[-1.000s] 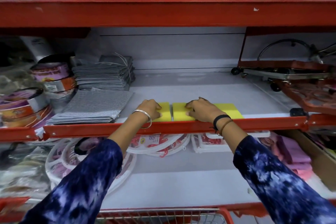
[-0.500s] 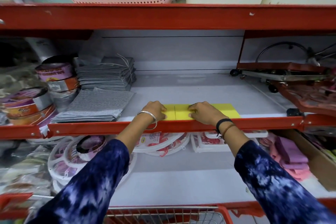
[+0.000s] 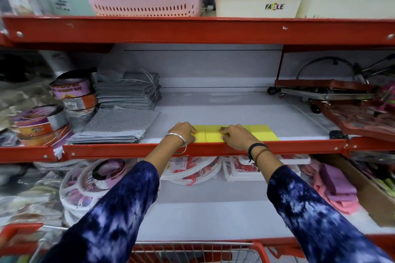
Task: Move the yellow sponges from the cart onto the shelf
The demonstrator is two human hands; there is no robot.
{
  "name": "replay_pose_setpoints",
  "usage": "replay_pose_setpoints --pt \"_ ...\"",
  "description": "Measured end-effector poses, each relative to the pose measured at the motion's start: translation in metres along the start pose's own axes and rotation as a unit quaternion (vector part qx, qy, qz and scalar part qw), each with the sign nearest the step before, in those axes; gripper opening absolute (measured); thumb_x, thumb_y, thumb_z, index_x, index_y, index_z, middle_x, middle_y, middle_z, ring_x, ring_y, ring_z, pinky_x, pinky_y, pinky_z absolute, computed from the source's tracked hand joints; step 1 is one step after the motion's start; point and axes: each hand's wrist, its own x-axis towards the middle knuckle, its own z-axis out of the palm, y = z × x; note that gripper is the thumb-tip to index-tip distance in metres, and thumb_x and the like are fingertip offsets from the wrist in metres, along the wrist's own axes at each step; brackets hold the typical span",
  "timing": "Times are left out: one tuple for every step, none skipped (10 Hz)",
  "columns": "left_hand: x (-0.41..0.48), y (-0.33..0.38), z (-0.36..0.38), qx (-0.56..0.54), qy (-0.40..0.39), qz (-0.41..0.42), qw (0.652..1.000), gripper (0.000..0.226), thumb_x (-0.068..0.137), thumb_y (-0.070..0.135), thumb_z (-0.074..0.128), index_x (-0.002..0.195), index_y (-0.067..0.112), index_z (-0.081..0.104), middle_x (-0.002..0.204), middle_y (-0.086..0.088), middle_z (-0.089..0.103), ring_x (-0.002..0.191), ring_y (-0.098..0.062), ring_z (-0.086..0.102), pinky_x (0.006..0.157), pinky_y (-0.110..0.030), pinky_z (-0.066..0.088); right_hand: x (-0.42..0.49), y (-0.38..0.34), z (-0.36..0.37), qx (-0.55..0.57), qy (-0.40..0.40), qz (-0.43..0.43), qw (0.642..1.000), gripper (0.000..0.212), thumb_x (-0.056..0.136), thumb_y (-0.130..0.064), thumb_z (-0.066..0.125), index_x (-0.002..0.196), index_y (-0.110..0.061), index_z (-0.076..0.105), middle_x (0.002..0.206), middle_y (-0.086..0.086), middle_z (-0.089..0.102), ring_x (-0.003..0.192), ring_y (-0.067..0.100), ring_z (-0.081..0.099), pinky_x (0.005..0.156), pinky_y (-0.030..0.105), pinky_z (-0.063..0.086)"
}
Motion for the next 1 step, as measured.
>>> replay_pose_setpoints --pt "-0.0142 0.0037 -0.0066 -0.009 0.075 0.033 0.997 0.046 0.087 0.029 0.061 0.132 0.024 0.055 0.142 -0.001 0.053 0.132 -0.026 0.047 0.109 -0.045 0.04 -0.006 -0.0012 -0.0072 0.014 0.053 -0.009 0.998 0.043 0.096 -0.025 0.048 0.137 -0.011 0.051 0.147 0.008 0.048 0.134 0.029 0.045 0.112 0.038 0.039"
